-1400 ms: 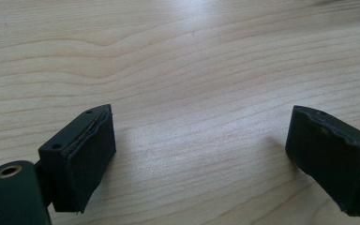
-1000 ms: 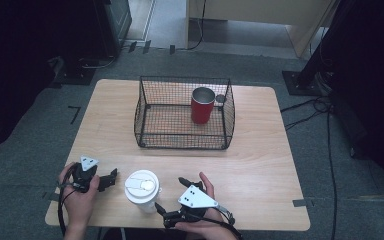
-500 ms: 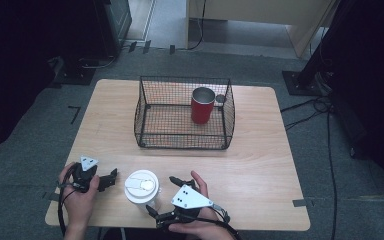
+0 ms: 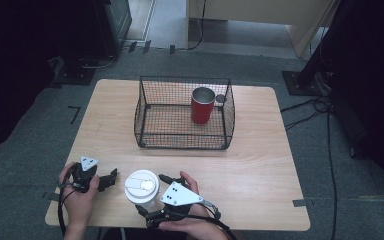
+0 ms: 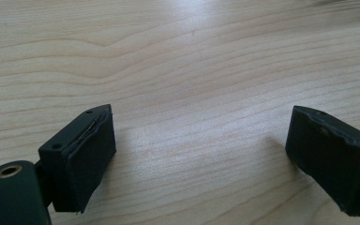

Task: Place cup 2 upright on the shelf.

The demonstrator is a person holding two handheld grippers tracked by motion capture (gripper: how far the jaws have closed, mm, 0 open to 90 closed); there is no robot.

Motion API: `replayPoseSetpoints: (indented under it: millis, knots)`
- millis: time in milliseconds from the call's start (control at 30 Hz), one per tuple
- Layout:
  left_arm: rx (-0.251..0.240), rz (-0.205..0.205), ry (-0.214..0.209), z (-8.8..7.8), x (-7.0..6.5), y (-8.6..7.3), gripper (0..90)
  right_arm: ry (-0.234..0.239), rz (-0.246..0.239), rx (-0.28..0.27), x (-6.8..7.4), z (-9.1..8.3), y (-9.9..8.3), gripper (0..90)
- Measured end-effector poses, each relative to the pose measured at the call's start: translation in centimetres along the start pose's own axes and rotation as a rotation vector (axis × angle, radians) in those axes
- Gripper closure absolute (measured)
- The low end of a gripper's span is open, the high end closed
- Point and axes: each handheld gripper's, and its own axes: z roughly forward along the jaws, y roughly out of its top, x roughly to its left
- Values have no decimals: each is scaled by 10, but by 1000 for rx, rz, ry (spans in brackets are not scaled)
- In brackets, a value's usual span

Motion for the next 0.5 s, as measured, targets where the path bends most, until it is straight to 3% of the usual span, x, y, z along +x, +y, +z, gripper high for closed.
replayPoseSetpoints:
  millis: [233,500]
  knots:
    - [0,0,0,0,0,0,95,17,-13,-20,5,6,5,50]
    - [0,1,0,0,0,0,95,5,-33,-16,8,13,8,63]
